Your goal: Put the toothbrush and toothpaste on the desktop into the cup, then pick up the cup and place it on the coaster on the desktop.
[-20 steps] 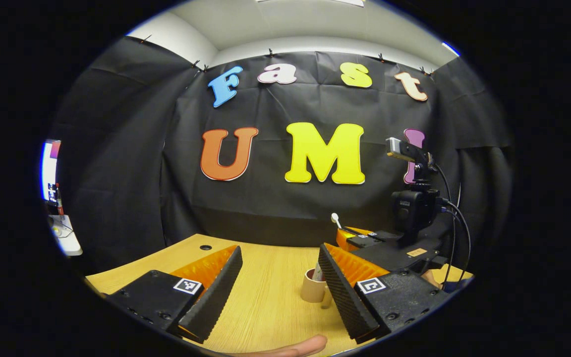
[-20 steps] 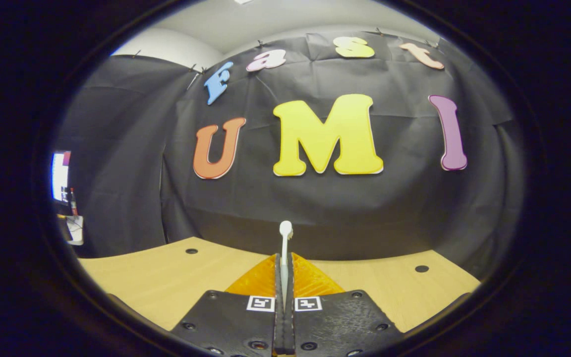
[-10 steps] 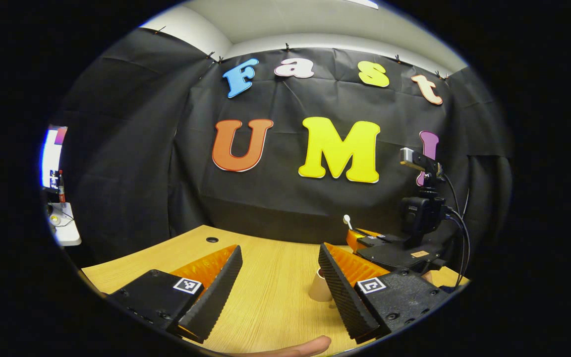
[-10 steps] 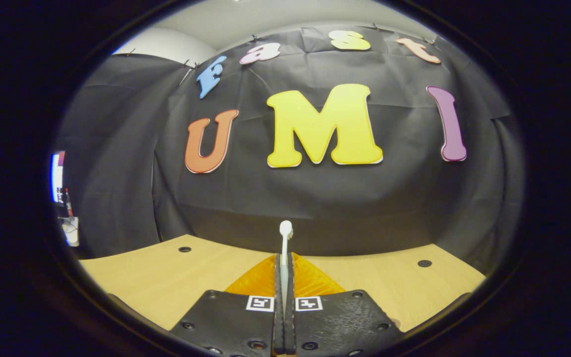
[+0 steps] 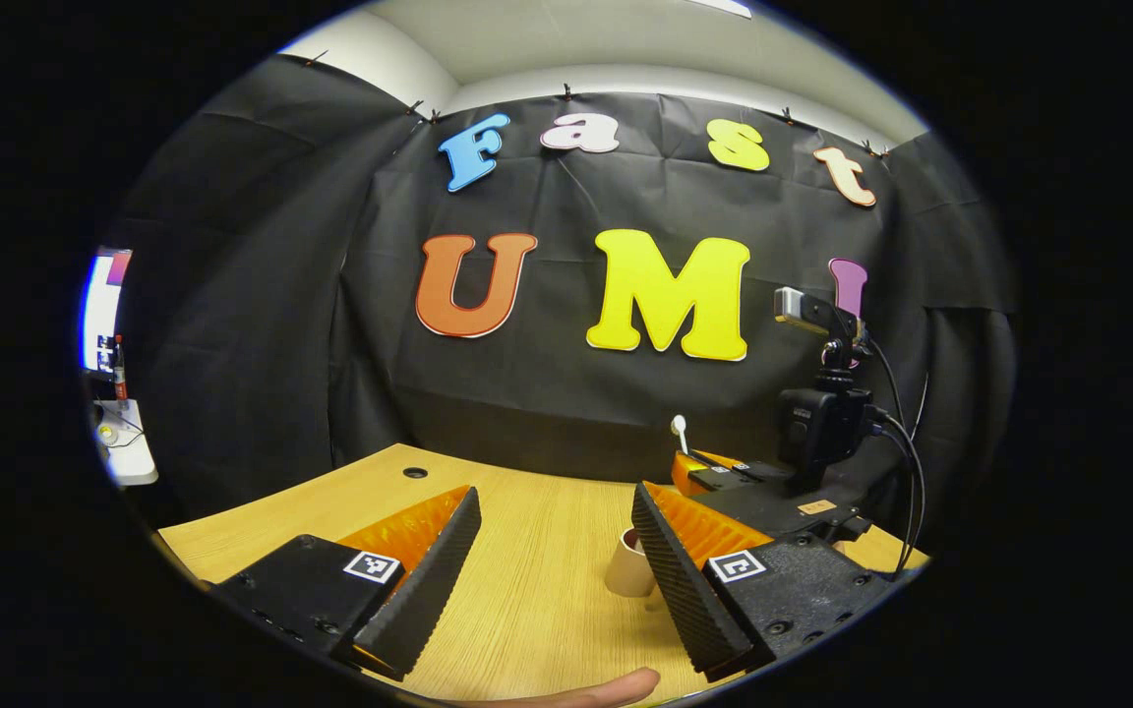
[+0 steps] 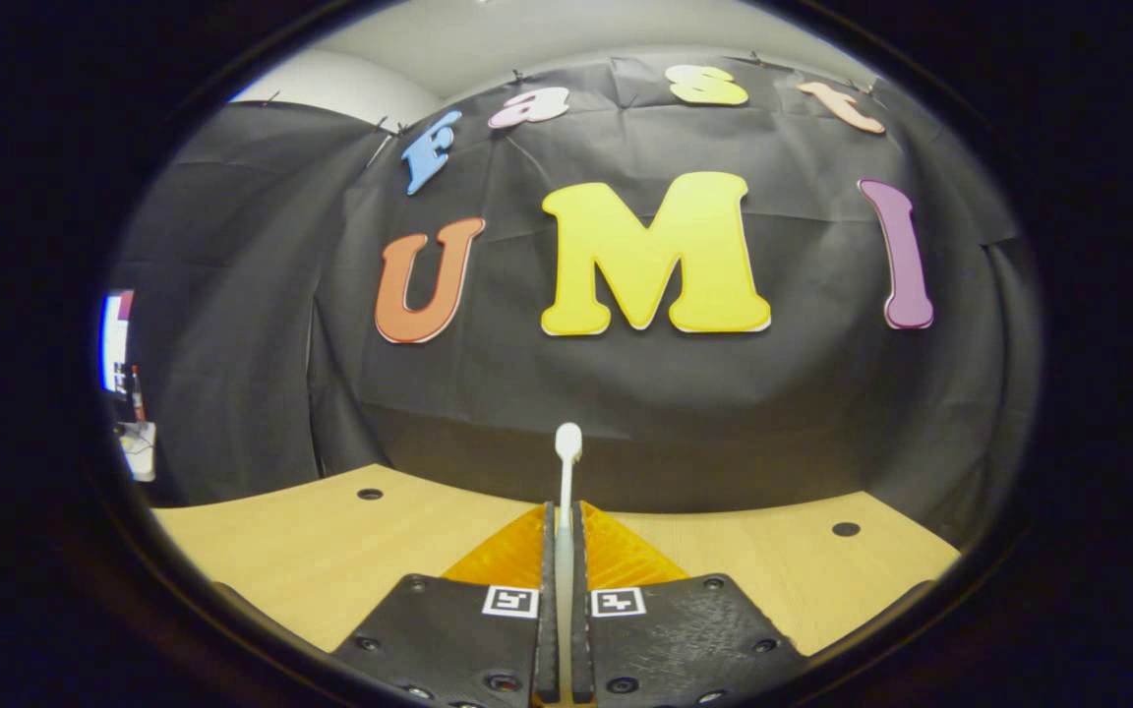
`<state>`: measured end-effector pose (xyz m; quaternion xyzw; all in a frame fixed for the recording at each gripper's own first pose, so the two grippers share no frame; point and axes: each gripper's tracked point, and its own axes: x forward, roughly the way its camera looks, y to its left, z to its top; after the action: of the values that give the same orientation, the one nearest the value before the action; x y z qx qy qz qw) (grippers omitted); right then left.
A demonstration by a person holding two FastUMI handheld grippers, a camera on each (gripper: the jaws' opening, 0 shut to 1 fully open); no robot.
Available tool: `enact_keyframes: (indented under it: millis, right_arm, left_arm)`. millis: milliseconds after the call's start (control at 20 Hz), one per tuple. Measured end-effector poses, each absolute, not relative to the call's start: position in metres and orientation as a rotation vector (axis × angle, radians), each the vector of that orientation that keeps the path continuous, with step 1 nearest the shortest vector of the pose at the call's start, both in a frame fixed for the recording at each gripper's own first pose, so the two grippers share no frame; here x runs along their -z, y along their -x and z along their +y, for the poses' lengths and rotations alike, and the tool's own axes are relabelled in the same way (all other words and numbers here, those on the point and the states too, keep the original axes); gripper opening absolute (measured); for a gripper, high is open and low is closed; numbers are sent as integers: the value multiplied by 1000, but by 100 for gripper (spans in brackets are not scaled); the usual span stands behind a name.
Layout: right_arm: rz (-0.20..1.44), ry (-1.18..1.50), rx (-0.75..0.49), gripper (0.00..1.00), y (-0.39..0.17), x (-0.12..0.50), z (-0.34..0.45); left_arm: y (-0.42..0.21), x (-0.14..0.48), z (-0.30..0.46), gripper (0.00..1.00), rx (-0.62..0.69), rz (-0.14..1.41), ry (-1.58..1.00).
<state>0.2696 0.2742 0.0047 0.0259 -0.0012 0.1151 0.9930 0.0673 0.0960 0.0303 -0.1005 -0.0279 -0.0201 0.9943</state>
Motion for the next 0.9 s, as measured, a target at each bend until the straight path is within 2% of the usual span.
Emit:
enact_keyframes:
  millis: [400, 500, 550, 600, 650, 700, 800, 900]
  right_arm:
    - [31, -69, -219, 5, -274, 5, 275]
    - [47, -85, -263, 7, -270, 8, 281]
    - [55, -88, -282, 16, -268, 8, 283]
    - [58, -89, -295, 34, -264, 9, 284]
    - [53, -92, -307, 42, -261, 5, 285]
    - [41, -95, -317, 62, -257, 1, 285]
    - [3, -83, -321, 81, -252, -13, 283]
    - [-21, -44, -309, 84, -248, -22, 281]
  left_arm:
    - [-69, -28, 103, 98, 26, -54, 207]
    - [-70, -26, 103, 98, 26, -48, 208]
    - [-70, -27, 102, 98, 26, -46, 209]
    - [-70, -26, 101, 98, 29, -43, 209]
    - [-70, -25, 99, 98, 33, -42, 207]
    - [-71, -26, 98, 98, 35, -42, 205]
    - [-72, -26, 95, 98, 42, -45, 198]
    - [-73, -21, 95, 98, 40, -34, 194]
